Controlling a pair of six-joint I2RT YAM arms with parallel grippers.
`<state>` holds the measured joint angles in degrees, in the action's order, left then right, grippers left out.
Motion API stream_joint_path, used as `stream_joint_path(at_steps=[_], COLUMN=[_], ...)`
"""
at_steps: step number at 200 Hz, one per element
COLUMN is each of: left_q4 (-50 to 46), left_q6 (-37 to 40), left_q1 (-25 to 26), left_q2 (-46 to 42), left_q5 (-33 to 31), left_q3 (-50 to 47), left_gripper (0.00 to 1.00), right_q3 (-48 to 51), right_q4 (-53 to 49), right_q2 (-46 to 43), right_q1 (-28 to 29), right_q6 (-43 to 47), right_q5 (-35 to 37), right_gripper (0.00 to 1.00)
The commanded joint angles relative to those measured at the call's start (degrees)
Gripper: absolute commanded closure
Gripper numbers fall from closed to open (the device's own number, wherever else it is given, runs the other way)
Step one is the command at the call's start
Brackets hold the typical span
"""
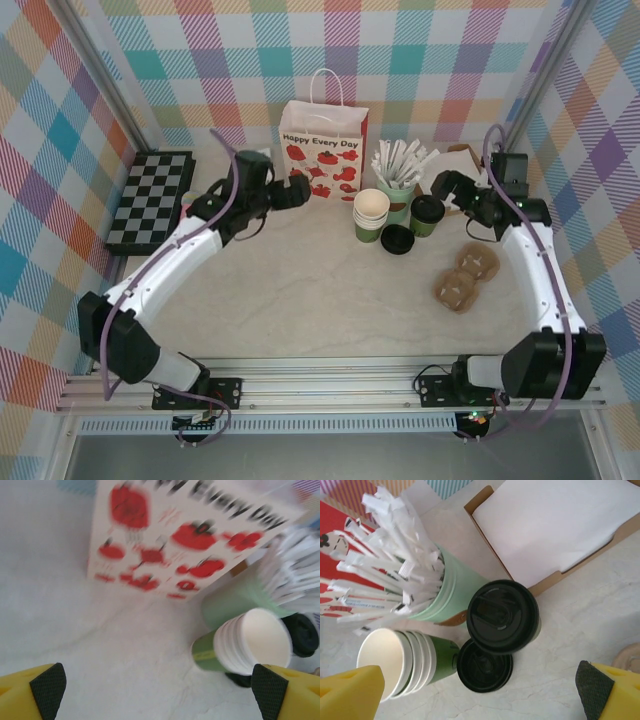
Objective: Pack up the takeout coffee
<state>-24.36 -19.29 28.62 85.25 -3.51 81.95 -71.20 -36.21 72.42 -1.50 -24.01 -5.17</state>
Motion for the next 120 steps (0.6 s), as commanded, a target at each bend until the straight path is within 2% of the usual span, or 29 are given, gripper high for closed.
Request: stream_joint_path(at_steps=[1, 48, 70, 102, 120], left_q4=[2.36, 5.60, 3.57, 3.71, 4.40], left_q6=[16.96, 26.48, 30.38, 34.86, 34.67], left_q1=[-2.49, -5.21, -5.51, -5.59, -5.51], left_q2=[5.89, 20.09, 26.47, 33.46, 35.98], left_q5=[4.35, 9.10, 11.78, 13.22, 13.85], left_q3=[10.05, 27.11, 34.76, 42.57, 45.18], left_gripper=[0.06, 0.13, 0.19, 0.20, 0.32], right_q3=[4.14, 9.12, 9.57, 9.98, 10.20], right_q4=[3.01, 6.15, 6.04, 5.48, 5.50], right_q2=[-5.39, -16.62, -19.13, -20.35, -20.20], right_q1=[0.22, 0.25, 0.22, 0.20, 0.18], right_q6=[2.12, 2.92, 4.61, 5.73, 5.15], right_q5=[-2.80, -3.25, -2.88, -1.32, -1.39], right_gripper=[0.00, 0.00, 0.00, 0.00, 0.00])
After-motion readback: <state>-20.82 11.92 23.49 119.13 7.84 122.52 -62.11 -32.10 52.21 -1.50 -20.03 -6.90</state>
